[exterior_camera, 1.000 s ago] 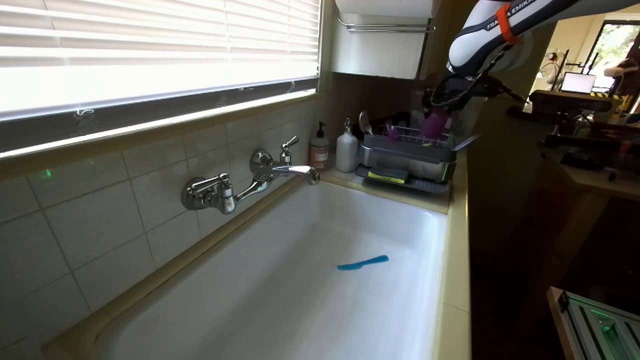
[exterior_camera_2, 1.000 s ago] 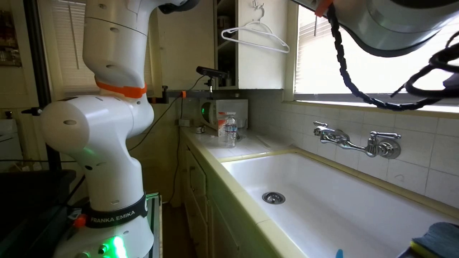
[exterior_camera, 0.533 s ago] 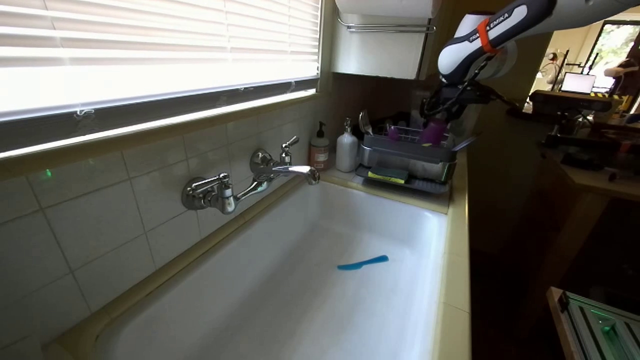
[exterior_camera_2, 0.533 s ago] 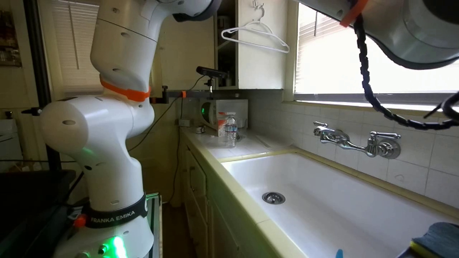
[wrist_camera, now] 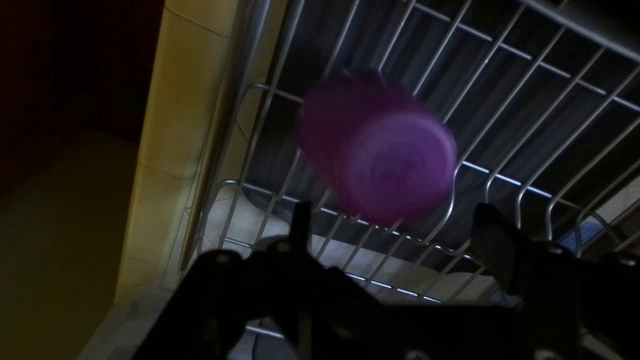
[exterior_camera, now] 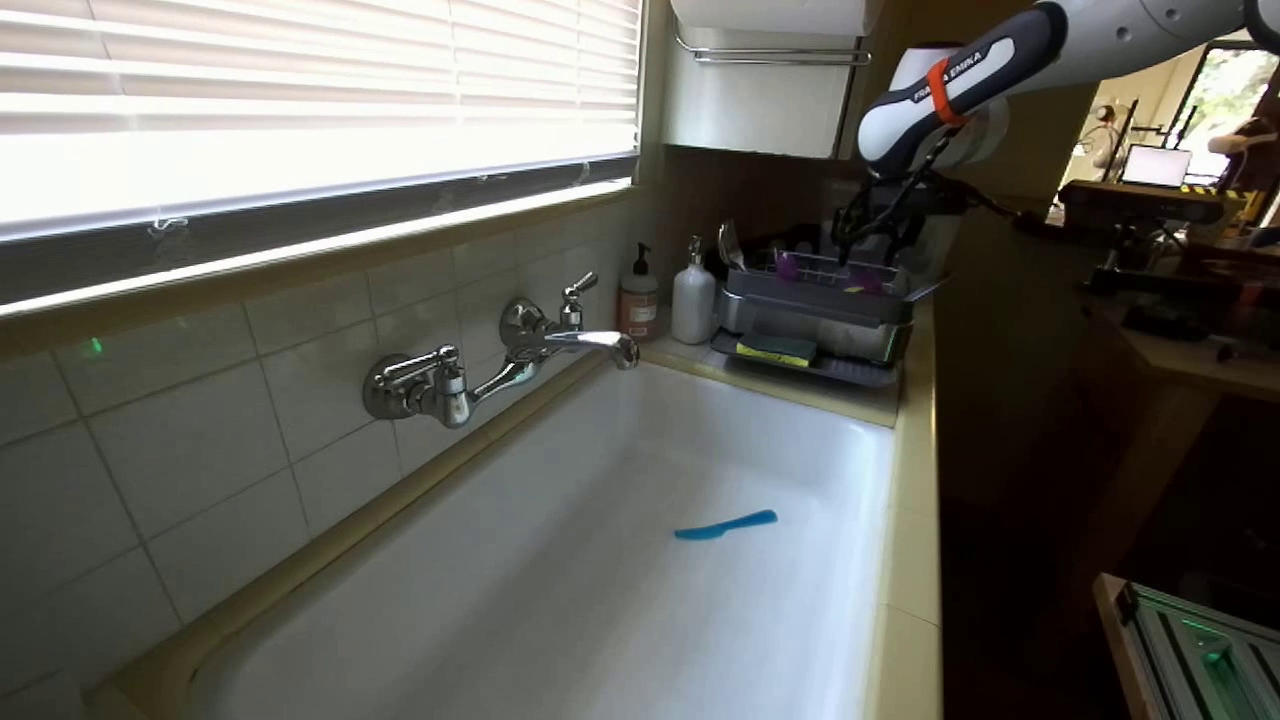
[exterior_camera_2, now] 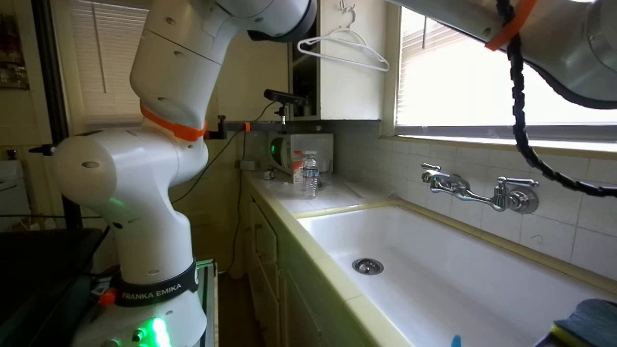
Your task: Remove the purple cup out of the sink
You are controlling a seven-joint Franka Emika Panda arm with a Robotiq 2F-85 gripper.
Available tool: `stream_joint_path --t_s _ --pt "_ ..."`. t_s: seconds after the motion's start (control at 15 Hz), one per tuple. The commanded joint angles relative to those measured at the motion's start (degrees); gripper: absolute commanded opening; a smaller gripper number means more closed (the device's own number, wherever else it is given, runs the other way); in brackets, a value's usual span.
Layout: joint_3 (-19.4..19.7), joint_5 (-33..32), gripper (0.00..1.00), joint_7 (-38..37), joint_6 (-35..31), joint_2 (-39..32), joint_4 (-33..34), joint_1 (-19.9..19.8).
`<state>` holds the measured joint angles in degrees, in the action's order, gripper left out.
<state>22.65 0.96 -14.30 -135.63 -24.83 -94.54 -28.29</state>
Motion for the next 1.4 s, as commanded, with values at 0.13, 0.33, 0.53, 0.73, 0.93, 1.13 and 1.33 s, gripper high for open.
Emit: stream_joint_path --t_s 0.13,0.33,0.53,0.73,0.93,1.13,1.33 --pt "-0.1 1.16 1.0 1.22 3.31 -2.54 4.32 -0.81" --pt "0.04 0.87 1.0 0.87 3.09 -1.26 3.69 -0.41" --pt "0.4 -0.1 1.0 0.56 3.19 0.9 2.27 0.41" --pt "0.79 -1.12 1.0 0.21 2.94 3.41 0.58 1.29" --pt "1.23 -2.35 1.0 -0.32 3.45 6.3 -1.35 2.32" --pt "1.08 -3.07 1.0 0.21 6.6 9.63 -3.58 3.05" --pt "1.05 -4.62 1.0 -0.31 9.77 12.2 -5.52 3.95"
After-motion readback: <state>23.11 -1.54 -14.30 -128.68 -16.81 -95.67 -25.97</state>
